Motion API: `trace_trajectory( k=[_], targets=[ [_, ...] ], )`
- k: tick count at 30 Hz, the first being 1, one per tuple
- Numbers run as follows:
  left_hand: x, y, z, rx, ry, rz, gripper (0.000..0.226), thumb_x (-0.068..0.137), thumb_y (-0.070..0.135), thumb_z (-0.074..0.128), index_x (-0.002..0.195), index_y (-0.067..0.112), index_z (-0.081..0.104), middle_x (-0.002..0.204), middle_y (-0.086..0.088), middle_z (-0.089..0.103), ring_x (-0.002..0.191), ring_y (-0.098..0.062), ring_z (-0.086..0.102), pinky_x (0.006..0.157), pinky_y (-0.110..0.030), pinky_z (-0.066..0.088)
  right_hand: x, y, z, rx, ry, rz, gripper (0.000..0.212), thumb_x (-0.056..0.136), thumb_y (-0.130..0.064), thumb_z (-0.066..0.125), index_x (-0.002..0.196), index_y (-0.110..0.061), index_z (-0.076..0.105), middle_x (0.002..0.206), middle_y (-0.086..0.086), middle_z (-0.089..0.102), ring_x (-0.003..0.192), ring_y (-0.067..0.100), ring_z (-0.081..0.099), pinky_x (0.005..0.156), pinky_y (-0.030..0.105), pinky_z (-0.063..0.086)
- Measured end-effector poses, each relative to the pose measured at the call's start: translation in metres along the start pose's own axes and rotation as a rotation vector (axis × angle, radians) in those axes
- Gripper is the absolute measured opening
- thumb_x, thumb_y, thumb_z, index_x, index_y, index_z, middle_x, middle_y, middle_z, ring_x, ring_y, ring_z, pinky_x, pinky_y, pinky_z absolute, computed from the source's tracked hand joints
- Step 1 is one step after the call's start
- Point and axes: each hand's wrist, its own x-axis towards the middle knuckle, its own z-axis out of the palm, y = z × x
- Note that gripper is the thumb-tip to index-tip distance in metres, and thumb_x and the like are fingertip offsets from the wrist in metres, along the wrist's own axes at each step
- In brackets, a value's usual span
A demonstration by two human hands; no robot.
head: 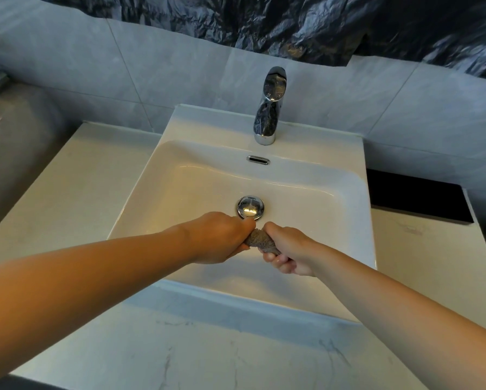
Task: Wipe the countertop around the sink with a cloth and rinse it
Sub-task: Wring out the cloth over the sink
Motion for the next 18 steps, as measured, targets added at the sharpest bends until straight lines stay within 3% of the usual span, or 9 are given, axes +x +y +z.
trace_trajectory(
  k=[4, 9, 14, 18],
  targets=[
    [0.0, 0.004, 0.003, -0.1, -0.057, -0.042, 0.023, 0.098, 0.035, 0.043, 0.105, 0.013, 0.044, 0.081, -0.001, 0.048, 0.062, -0.017, 0.042, 0.059, -0.027, 0.031, 0.001, 0.003, 0.001, 0.001, 0.01, 0.009, 0.029, 0.091, -0.03, 0.032, 0.078, -0.009, 0.048, 0.052, 0.002, 0.044, 0.039, 0.009, 0.021, 0.035, 0.015, 0.018],
    [0.002, 0.004, 0.005, -0.29, -0.104, -0.09, 0.019, 0.096, 0.033, 0.046, 0.102, 0.014, 0.046, 0.084, -0.003, 0.057, 0.07, -0.019, 0.053, 0.061, -0.028, 0.039, 0.004, 0.009, 0.006, 0.013, 0.082, -0.022, 0.034, 0.09, -0.032, 0.03, 0.073, -0.011, 0.05, 0.046, -0.001, 0.035, 0.037, 0.011, 0.02, 0.037, 0.017, 0.018],
    [0.002, 0.007, 0.005, -0.195, -0.075, -0.068, 0.026, 0.097, 0.035, 0.044, 0.112, 0.014, 0.044, 0.085, -0.004, 0.058, 0.067, -0.017, 0.047, 0.06, -0.026, 0.035, 0.004, 0.011, 0.01, 0.02, 0.157, -0.052, 0.036, 0.09, -0.032, 0.029, 0.07, -0.009, 0.049, 0.045, -0.002, 0.033, 0.04, 0.012, 0.022, 0.039, 0.018, 0.019],
    [-0.001, 0.005, 0.005, -0.043, 0.014, 0.002, 0.025, 0.097, 0.038, 0.041, 0.105, 0.015, 0.044, 0.083, -0.002, 0.06, 0.06, -0.019, 0.043, 0.057, -0.028, 0.03, 0.0, 0.017, 0.015, 0.148, 0.129, -0.007, 0.034, 0.09, -0.031, 0.03, 0.071, -0.01, 0.048, 0.047, -0.001, 0.031, 0.041, 0.012, 0.02, 0.042, 0.02, 0.017]
  ],
)
